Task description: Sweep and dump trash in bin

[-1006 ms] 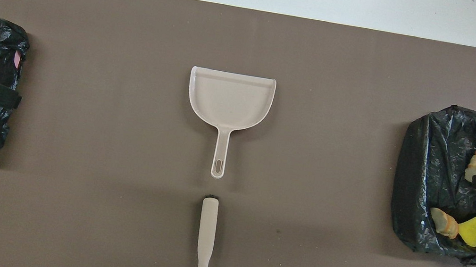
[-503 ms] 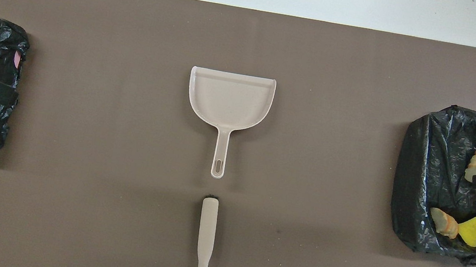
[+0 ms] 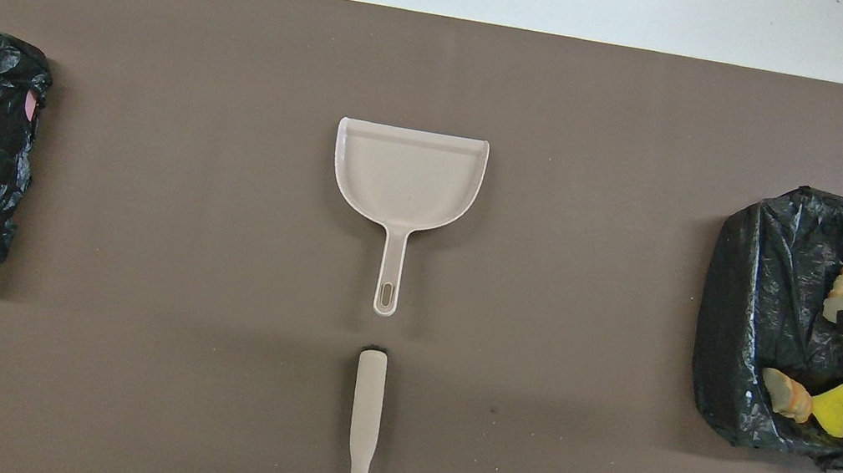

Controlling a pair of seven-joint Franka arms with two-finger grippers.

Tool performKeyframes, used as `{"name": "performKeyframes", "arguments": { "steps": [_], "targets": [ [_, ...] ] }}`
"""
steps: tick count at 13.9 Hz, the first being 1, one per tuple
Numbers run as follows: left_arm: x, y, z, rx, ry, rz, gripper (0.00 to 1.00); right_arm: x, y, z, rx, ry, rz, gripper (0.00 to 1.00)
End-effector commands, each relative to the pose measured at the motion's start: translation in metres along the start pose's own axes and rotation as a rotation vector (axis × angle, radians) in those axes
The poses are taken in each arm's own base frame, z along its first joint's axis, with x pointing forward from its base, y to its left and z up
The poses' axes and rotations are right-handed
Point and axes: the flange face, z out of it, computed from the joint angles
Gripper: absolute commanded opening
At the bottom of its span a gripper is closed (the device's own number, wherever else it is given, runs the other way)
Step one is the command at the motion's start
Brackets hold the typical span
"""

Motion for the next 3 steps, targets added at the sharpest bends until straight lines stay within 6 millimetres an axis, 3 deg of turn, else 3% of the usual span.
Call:
{"name": "performKeyframes", "arguments": {
  "steps": [1,3],
  "targets": [
    [-0.0035,-0.0032,-0.0025,-0.006,-0.013,-0.012,1.00,-0.0040,0.0021,-0.0027,0.016,-0.004,-0.023,1.00],
    [-0.0041,-0.0071,-0.0025,-0.006,-0.013,-0.019,1.00,-0.0040,0.0021,-0.0027,0.015,-0.004,-0.024,1.00]
  ]
}}
